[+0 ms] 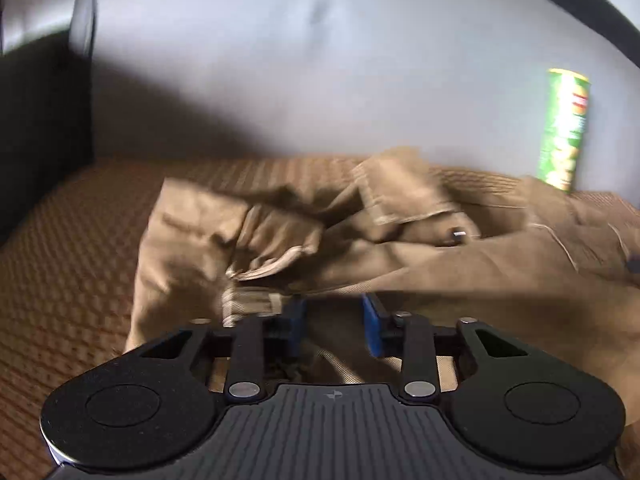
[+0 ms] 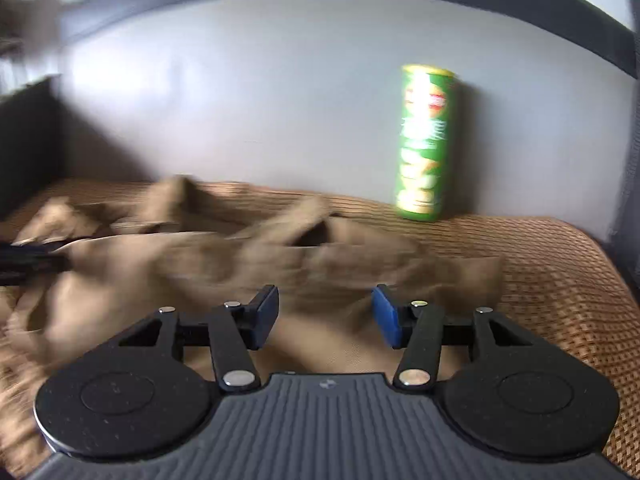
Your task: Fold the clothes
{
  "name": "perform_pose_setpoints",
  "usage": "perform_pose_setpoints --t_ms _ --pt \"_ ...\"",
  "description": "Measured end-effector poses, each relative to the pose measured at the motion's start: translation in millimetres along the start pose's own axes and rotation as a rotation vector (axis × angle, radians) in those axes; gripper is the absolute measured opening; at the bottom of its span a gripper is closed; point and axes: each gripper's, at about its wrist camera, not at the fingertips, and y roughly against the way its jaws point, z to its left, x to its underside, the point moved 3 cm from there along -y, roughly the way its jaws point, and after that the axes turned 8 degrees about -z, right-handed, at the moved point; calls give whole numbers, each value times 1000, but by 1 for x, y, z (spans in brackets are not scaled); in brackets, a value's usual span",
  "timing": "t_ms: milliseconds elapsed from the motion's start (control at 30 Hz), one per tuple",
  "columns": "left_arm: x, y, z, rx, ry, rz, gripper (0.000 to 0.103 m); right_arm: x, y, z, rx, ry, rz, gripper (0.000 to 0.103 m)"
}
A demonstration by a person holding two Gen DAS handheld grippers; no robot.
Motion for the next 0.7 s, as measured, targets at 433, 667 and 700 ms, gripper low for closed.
perform_pose_setpoints --t_ms 433,667,700 --pt "5 71 -24 75 -47 -55 60 18 40 -2 -142 -138 -9 62" --pt "50 48 -39 2 -188 25 59 66 38 53 -132 72 70 64" --pt "48 49 -39 -2 -184 34 58 74 35 57 -121 105 62 64"
